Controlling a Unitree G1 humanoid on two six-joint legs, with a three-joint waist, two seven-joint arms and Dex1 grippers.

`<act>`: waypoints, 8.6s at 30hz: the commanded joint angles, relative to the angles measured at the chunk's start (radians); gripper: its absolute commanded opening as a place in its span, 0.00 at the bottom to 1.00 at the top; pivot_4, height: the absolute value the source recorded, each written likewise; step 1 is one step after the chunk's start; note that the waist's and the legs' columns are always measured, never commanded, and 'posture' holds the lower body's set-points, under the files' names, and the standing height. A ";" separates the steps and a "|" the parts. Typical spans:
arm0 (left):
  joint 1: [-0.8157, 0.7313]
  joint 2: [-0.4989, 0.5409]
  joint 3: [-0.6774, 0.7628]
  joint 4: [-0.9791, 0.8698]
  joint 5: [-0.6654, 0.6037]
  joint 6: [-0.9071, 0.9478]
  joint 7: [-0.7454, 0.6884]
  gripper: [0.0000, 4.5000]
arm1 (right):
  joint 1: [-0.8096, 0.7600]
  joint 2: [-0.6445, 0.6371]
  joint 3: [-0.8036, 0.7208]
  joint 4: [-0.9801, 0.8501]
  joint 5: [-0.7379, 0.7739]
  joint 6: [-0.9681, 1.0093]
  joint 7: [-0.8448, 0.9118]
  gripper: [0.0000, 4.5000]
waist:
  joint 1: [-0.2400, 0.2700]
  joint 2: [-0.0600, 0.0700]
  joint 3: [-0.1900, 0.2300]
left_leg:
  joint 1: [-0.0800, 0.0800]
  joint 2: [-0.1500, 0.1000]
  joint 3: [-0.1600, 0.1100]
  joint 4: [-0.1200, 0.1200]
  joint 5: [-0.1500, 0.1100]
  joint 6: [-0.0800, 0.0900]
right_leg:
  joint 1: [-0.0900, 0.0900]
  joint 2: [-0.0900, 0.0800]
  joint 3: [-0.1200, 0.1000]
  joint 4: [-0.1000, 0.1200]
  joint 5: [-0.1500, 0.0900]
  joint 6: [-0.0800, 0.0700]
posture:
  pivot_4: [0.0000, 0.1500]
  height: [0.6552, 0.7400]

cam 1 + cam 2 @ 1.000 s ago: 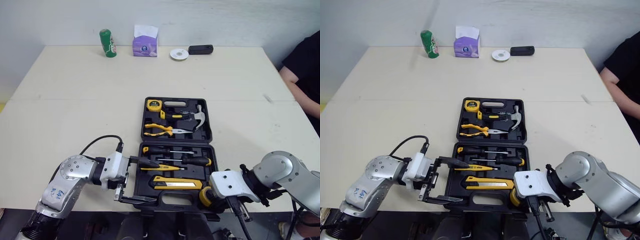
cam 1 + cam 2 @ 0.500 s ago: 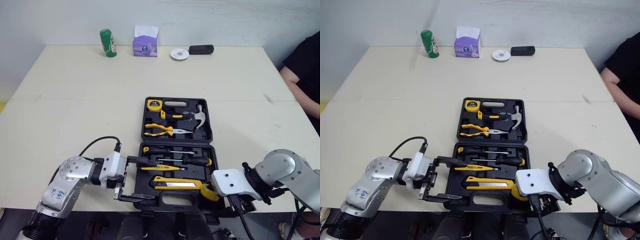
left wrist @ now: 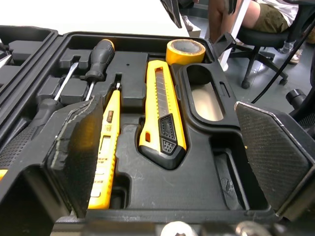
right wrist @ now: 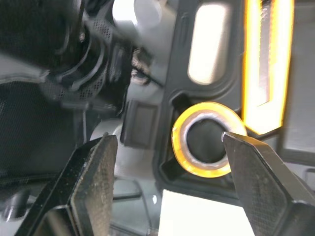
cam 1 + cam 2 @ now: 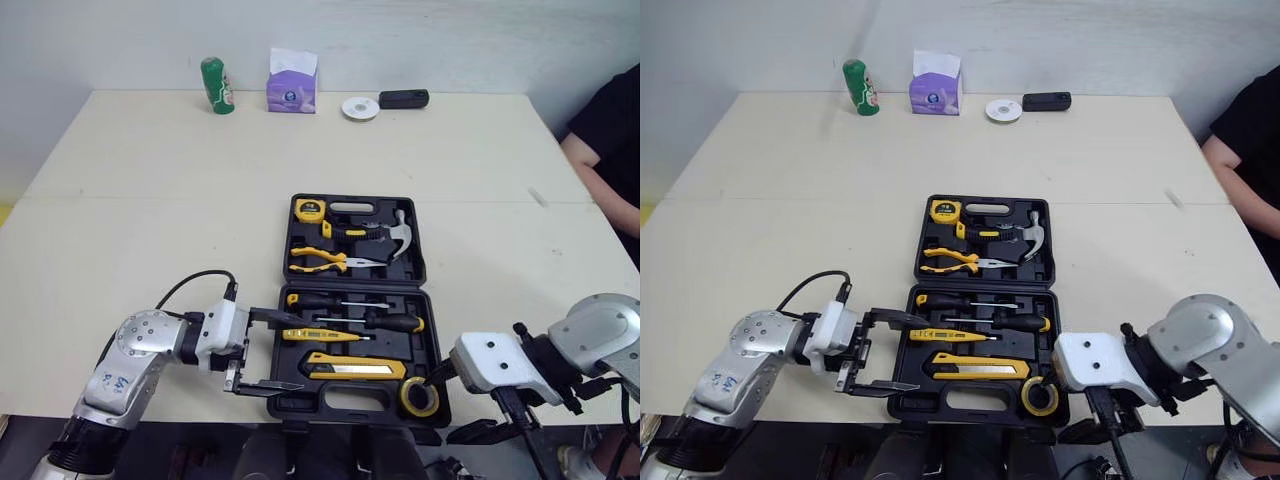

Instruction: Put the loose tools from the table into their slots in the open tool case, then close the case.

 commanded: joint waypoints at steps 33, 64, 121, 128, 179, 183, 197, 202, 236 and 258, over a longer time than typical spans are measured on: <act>-0.052 0.112 0.065 -0.046 -0.015 0.044 -0.073 1.00 | 0.264 0.516 0.193 0.500 -0.248 -0.767 -0.156 0.01 | 0.013 -0.006 -0.003 | 0.003 0.000 0.001 0.000 0.000 -0.001 | 0.001 0.001 0.001 0.002 0.000 0.000 | 1.00 1.00; -0.126 0.025 -0.004 0.080 0.052 0.000 -0.057 1.00 | 0.300 0.350 0.144 0.210 -0.071 -0.596 -0.269 0.01 | 0.021 -0.011 -0.011 | 0.015 0.020 0.000 -0.011 -0.002 -0.019 | 0.004 0.018 0.001 0.003 -0.009 -0.023 | 1.00 1.00; -0.300 -0.083 -0.002 0.291 0.267 0.288 0.300 0.02 | -0.227 0.398 0.149 0.629 -0.328 -0.369 -0.400 0.00 | 0.015 -0.012 -0.009 | 0.012 0.016 0.010 -0.010 0.002 -0.017 | -0.001 0.017 0.008 0.004 -0.005 -0.016 | 1.00 1.00; -0.264 -0.102 0.049 0.239 0.224 0.352 0.337 0.02 | -0.277 0.439 0.185 0.630 -0.347 -0.368 -0.400 0.00 | 0.005 -0.012 -0.009 | 0.012 0.017 0.010 -0.010 0.002 -0.017 | -0.002 0.017 0.008 0.005 -0.005 -0.016 | 1.00 1.00; -0.825 0.062 0.044 0.467 0.054 1.326 0.534 0.99 | -0.917 0.563 0.026 0.716 -0.021 1.014 -0.811 0.99 | -0.032 -0.011 -0.006 | -0.018 0.010 0.014 -0.004 0.010 -0.013 | -0.036 0.015 0.013 0.023 -0.003 -0.014 | 1.00 1.00; -0.879 0.035 0.015 0.516 0.083 1.324 0.574 0.99 | -0.949 0.602 0.014 0.755 -0.032 1.014 -0.879 0.99 | -0.032 -0.012 -0.006 | -0.018 0.010 0.014 -0.003 0.011 -0.013 | -0.036 0.015 0.014 0.025 -0.002 -0.013 | 1.00 1.00; -0.877 -0.047 0.012 0.603 0.140 1.258 0.660 0.99 | -0.982 0.671 -0.005 0.806 -0.062 1.014 -1.001 0.99 | -0.033 -0.012 -0.006 | -0.017 0.010 0.015 -0.002 0.011 -0.013 | -0.038 0.015 0.015 0.027 -0.002 -0.013 | 1.00 1.00; -0.878 -0.070 0.017 0.619 0.159 1.248 0.689 0.99 | -0.981 0.675 0.002 0.811 -0.056 1.014 -1.022 0.99 | -0.033 -0.012 -0.006 | -0.017 0.009 0.015 -0.002 0.011 -0.013 | -0.038 0.015 0.015 0.028 -0.002 -0.013 | 1.00 1.00; -0.831 -0.163 0.004 0.610 0.187 1.220 0.713 0.12 | -0.976 0.814 -0.068 0.920 -0.185 0.959 -1.139 0.00 | -0.034 -0.011 -0.009 | -0.013 0.010 0.016 0.003 0.012 -0.014 | -0.035 0.014 0.017 0.035 -0.002 -0.013 | 1.00 1.00; -0.645 -0.268 0.272 0.605 0.219 0.178 0.777 0.00 | -0.389 0.580 0.150 0.595 -0.572 -0.396 -1.073 0.00 | -0.033 -0.013 -0.008 | -0.018 0.009 0.018 0.001 0.013 -0.014 | -0.040 0.015 0.012 0.032 -0.001 -0.012 | 1.00 1.00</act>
